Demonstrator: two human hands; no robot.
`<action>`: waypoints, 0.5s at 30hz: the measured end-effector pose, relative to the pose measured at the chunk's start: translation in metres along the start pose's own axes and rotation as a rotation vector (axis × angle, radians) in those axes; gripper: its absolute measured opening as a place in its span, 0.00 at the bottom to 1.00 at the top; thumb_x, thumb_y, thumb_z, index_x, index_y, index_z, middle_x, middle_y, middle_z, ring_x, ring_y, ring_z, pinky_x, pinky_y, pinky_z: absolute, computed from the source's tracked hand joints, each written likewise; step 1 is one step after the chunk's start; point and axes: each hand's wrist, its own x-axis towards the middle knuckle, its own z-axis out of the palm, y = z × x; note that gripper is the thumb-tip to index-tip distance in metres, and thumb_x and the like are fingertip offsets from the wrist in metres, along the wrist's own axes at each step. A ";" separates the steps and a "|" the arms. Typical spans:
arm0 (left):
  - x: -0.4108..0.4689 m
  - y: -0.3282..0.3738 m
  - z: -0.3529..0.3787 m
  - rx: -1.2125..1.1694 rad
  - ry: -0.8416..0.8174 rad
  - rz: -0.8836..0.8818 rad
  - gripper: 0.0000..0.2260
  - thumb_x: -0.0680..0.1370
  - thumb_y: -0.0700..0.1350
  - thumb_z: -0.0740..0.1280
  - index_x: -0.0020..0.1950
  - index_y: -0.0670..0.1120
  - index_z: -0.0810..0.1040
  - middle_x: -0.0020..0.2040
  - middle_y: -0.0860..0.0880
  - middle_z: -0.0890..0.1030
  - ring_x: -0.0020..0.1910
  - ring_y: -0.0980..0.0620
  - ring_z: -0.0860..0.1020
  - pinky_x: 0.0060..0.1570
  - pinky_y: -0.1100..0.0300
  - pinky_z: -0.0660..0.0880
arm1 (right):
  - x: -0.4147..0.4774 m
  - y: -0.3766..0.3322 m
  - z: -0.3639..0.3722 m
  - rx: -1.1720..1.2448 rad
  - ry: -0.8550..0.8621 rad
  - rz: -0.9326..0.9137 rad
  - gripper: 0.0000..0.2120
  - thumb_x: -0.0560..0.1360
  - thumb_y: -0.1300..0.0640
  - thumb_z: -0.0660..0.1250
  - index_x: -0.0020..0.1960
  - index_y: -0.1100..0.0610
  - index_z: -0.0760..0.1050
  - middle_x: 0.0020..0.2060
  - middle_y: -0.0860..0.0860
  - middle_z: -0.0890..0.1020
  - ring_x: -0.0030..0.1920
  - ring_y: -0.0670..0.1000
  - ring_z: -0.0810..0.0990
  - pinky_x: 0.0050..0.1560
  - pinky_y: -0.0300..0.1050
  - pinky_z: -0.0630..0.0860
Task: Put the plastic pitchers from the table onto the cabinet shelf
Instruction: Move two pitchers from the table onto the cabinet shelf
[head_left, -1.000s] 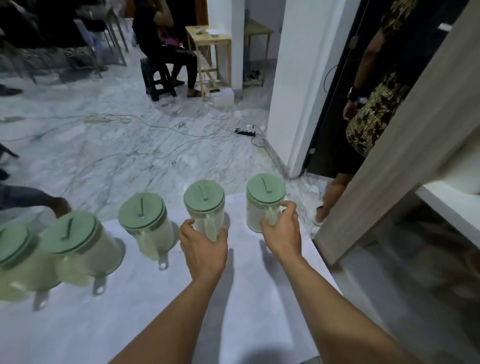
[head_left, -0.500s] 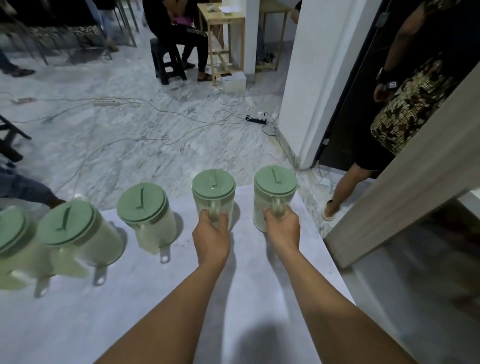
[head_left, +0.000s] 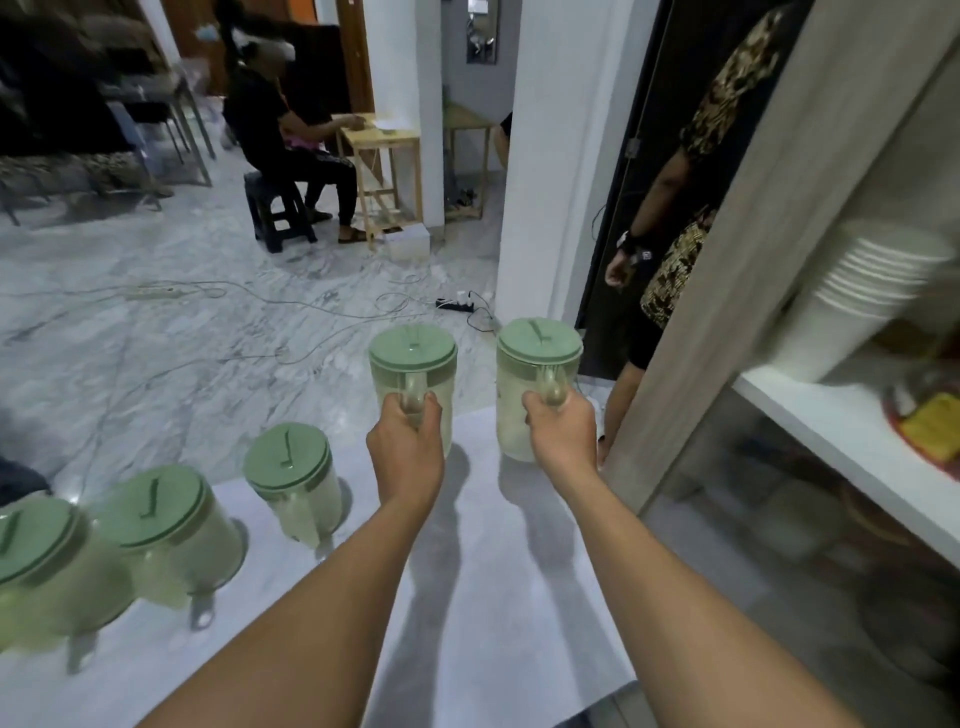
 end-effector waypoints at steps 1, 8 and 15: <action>-0.002 0.010 -0.008 -0.033 -0.016 0.019 0.13 0.79 0.56 0.62 0.45 0.47 0.75 0.40 0.48 0.81 0.41 0.47 0.81 0.43 0.50 0.78 | -0.009 -0.011 -0.007 0.008 0.025 -0.016 0.07 0.74 0.59 0.69 0.38 0.57 0.75 0.32 0.53 0.79 0.33 0.51 0.76 0.34 0.43 0.70; -0.031 0.085 -0.066 -0.147 -0.167 0.166 0.12 0.77 0.55 0.63 0.44 0.46 0.74 0.37 0.48 0.81 0.36 0.46 0.83 0.38 0.51 0.79 | -0.088 -0.086 -0.067 0.035 0.204 -0.071 0.09 0.74 0.57 0.68 0.35 0.53 0.74 0.32 0.53 0.79 0.33 0.52 0.75 0.36 0.45 0.70; -0.098 0.153 -0.121 -0.207 -0.313 0.326 0.11 0.78 0.52 0.62 0.45 0.44 0.75 0.40 0.46 0.79 0.40 0.46 0.76 0.39 0.55 0.69 | -0.194 -0.142 -0.137 0.034 0.438 -0.098 0.07 0.73 0.57 0.68 0.41 0.61 0.79 0.32 0.53 0.79 0.34 0.53 0.76 0.37 0.45 0.71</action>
